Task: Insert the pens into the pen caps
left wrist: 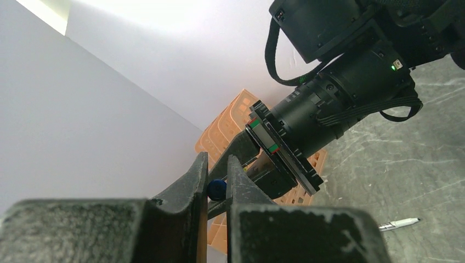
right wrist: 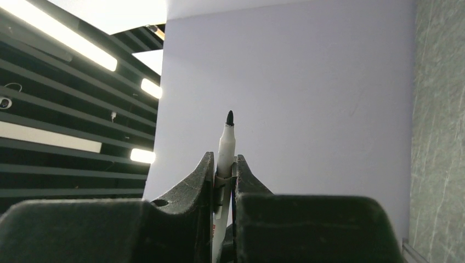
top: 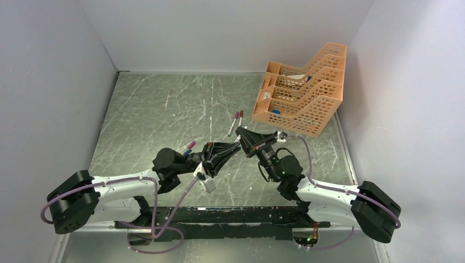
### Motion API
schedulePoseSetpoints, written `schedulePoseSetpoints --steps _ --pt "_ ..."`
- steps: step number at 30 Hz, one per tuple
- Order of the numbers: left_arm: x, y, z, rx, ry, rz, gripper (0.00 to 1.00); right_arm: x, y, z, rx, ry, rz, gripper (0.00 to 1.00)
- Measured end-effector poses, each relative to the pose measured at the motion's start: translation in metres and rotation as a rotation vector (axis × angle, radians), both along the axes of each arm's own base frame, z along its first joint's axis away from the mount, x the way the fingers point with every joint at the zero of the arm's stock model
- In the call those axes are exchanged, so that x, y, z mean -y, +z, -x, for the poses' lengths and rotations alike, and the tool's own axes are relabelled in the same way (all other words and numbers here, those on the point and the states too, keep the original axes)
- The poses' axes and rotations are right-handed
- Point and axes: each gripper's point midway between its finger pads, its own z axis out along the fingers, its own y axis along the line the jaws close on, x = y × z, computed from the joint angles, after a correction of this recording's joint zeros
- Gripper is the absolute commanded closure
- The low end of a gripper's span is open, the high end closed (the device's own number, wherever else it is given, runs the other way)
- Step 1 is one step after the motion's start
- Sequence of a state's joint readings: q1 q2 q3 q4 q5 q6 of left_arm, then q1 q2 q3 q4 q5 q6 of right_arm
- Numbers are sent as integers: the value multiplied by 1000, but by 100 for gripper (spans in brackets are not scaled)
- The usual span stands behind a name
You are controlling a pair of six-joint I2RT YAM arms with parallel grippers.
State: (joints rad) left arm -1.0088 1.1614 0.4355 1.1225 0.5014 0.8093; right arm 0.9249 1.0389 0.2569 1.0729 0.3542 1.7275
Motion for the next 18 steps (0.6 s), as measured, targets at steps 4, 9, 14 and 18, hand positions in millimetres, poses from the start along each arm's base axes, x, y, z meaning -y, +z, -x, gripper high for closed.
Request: schedulePoseSetpoints --steps 4,9,14,18 --pt "0 0 1 -23 -9 3 88 1 0 0 15 1 6 100" --pt "8 9 -5 -171 -25 -25 60 8 4 -5 60 -6 4 100" --pt "5 29 -13 -543 -17 -9 38 13 4 -8 156 -36 85 100" --pt "-12 76 -16 -715 1 112 39 14 -13 -13 211 -58 243 100"
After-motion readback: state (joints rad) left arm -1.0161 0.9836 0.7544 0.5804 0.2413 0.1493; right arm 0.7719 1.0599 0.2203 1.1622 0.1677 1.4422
